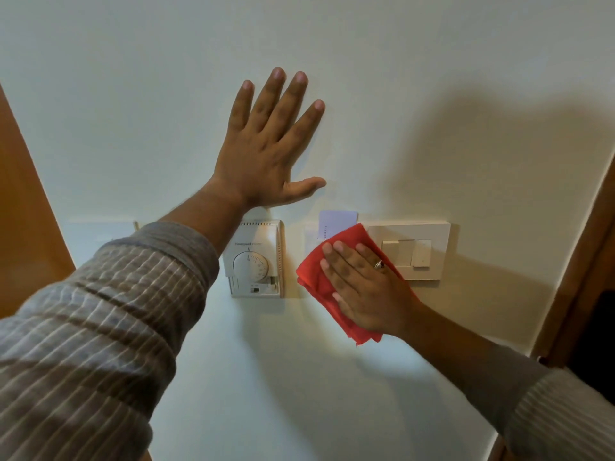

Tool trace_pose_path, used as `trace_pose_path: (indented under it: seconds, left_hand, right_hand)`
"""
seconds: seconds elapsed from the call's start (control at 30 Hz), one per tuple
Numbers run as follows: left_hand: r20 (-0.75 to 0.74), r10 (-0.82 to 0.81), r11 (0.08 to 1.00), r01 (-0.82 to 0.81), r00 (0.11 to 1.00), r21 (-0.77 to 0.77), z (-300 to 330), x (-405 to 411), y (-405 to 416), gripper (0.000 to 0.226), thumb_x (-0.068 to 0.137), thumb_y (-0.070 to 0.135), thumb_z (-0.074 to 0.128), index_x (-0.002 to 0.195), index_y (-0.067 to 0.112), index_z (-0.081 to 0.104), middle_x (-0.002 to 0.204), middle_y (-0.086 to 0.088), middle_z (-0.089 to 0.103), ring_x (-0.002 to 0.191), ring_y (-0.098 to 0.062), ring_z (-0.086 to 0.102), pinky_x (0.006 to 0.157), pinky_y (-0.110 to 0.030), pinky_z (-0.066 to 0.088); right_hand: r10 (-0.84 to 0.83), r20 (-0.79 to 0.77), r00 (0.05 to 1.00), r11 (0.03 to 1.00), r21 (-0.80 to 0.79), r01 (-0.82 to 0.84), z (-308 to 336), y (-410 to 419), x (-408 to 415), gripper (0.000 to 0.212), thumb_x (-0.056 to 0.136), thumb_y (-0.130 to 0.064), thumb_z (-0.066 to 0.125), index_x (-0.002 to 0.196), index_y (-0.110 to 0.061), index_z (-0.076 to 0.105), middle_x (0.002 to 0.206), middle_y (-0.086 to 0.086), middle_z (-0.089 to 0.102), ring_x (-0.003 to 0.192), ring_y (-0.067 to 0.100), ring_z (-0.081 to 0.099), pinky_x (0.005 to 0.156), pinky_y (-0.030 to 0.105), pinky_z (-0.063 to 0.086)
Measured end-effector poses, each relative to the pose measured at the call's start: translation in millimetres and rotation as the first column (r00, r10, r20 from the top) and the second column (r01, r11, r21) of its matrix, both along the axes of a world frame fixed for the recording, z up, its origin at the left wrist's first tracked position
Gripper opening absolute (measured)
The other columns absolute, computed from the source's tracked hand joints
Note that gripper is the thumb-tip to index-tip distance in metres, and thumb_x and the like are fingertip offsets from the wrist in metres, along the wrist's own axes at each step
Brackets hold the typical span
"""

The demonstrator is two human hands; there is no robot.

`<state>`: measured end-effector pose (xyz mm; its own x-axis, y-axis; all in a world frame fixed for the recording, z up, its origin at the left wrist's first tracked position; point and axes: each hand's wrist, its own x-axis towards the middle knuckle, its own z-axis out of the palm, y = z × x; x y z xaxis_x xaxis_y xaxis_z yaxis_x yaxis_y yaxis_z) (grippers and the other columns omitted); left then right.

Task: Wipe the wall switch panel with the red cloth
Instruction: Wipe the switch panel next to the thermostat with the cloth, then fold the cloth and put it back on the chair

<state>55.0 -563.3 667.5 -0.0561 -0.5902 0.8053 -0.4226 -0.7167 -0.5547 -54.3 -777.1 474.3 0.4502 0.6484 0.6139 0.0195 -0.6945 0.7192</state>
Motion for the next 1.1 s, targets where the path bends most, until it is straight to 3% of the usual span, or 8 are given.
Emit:
trace_pose_path:
  seconds: [0.13, 0.27, 0.37, 0.53, 0.8, 0.87, 0.97, 1.1]
  left_hand:
    - [-0.117, -0.051, 0.997, 0.043, 0.992, -0.066, -12, -13, 1, 0.092, 0.091, 0.075, 0.045, 0.158, 0.013, 0.030, 0.164, -0.025, 0.028, 0.152, -0.047, 0.025, 0.121, -0.063, 0.022]
    - [-0.203, -0.409, 0.790, 0.234, 0.890, -0.567, -97, -66, 9, 0.034, 0.091, 0.042, 0.068, 0.109, 0.013, 0.071, 0.121, -0.015, 0.068, 0.116, -0.034, 0.059, 0.091, -0.044, 0.044]
    - [-0.499, -0.636, 0.661, 0.081, 0.589, -0.746, -184, -110, 8, 0.028, 0.086, 0.047, 0.066, 0.086, 0.019, 0.065, 0.088, 0.004, 0.063, 0.086, -0.018, 0.058, 0.077, -0.042, 0.050]
    - [-0.654, -0.755, 0.644, -0.133, 0.045, -0.753, -231, -130, 1, 0.061, 0.075, 0.046, 0.085, 0.127, 0.031, 0.058, 0.112, 0.018, 0.060, 0.106, -0.005, 0.062, 0.081, -0.016, 0.052]
    - [-0.487, -0.793, 0.564, -0.139, -0.365, -0.814, -185, -129, 10, 0.026, 0.090, 0.027, 0.076, 0.114, 0.036, 0.070, 0.117, 0.004, 0.076, 0.105, -0.014, 0.072, 0.091, -0.032, 0.057]
    - [-0.382, -0.819, 0.490, -0.176, -0.428, -0.854, -174, -132, 15, 0.023, 0.097, 0.026, 0.067, 0.119, 0.027, 0.070, 0.117, -0.001, 0.077, 0.106, -0.018, 0.074, 0.094, -0.038, 0.058]
    - [-0.324, -0.853, 0.429, -0.196, -0.409, -0.882, -164, -139, 27, 0.023, 0.100, 0.029, 0.062, 0.121, 0.026, 0.069, 0.114, 0.000, 0.078, 0.103, -0.018, 0.075, 0.090, -0.037, 0.060]
    - [-0.286, -0.857, 0.411, -0.235, -0.429, -0.881, -169, -144, 49, 0.025, 0.102, 0.029, 0.059, 0.124, 0.022, 0.066, 0.113, 0.000, 0.078, 0.099, -0.017, 0.076, 0.081, -0.032, 0.062]
  right_hand:
    - [-0.021, -0.076, 0.997, 0.998, 0.058, 0.025, 7, 6, -13, 0.048, 0.107, -0.024, 0.029, 0.150, -0.003, 0.030, 0.156, 0.017, 0.031, 0.146, 0.036, 0.027, 0.120, 0.049, 0.021]
    - [-0.061, 0.075, 0.995, 0.882, 0.471, 0.019, 20, 29, -26, 0.049, 0.094, -0.017, 0.059, 0.141, -0.006, 0.049, 0.145, 0.018, 0.051, 0.132, 0.040, 0.043, 0.103, 0.055, 0.041]
    - [-0.186, 0.035, 0.982, 0.798, 0.588, 0.130, 33, 34, -37, 0.056, 0.075, -0.037, 0.078, 0.123, -0.012, 0.064, 0.112, 0.007, 0.065, 0.104, 0.034, 0.050, 0.081, 0.048, 0.042]
    - [0.059, -0.144, 0.988, 0.774, 0.631, 0.046, 29, 31, -61, 0.023, 0.072, -0.029, 0.085, 0.082, -0.016, 0.070, 0.085, 0.001, 0.062, 0.084, 0.027, 0.056, 0.065, 0.041, 0.050]
    - [0.462, -0.265, 0.847, 0.364, 0.927, 0.092, 92, 56, -83, 0.016, 0.087, -0.022, 0.072, 0.088, -0.029, 0.057, 0.077, -0.016, 0.060, 0.074, -0.002, 0.057, 0.069, 0.021, 0.043]
    - [0.478, -0.093, 0.874, 0.135, 0.990, 0.032, 98, 66, -85, 0.024, 0.084, -0.024, 0.077, 0.097, -0.031, 0.059, 0.085, -0.011, 0.066, 0.079, 0.002, 0.061, 0.073, 0.021, 0.046]
    - [0.573, 0.192, 0.796, -0.510, 0.844, 0.164, 75, 90, -100, 0.058, 0.078, -0.041, 0.078, 0.127, -0.020, 0.055, 0.105, -0.002, 0.070, 0.098, 0.016, 0.069, 0.080, 0.026, 0.055]
    - [0.609, 0.185, 0.771, -0.654, 0.667, 0.357, 17, 133, -112, 0.036, 0.090, -0.037, 0.069, 0.116, -0.013, 0.068, 0.107, 0.008, 0.077, 0.099, 0.027, 0.073, 0.093, 0.048, 0.057]
